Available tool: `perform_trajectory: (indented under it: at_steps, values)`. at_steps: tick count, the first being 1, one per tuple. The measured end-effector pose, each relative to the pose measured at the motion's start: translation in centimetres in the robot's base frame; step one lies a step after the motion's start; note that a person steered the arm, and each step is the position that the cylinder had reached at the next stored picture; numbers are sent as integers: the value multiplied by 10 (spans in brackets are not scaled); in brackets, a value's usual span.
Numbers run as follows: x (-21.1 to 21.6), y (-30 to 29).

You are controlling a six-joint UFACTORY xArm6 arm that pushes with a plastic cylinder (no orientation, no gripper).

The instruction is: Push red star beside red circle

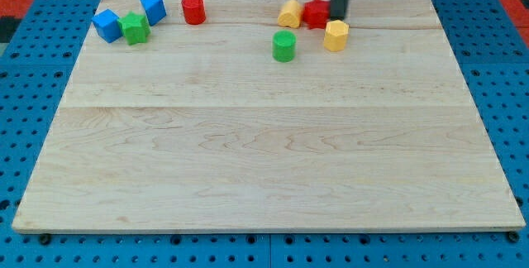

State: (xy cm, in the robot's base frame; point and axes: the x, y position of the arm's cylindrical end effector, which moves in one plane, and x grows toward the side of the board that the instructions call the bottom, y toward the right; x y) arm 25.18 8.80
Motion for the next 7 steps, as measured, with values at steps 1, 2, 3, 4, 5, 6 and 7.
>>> perform_trajectory:
  at_steps: [1, 2, 3, 4, 5, 6, 7]
  values:
    - [-22, -33]
    - [-27, -10]
    - [-41, -16]
    - [-46, -55]
    - [-46, -84]
    - [-47, -66]
    - [-51, -78]
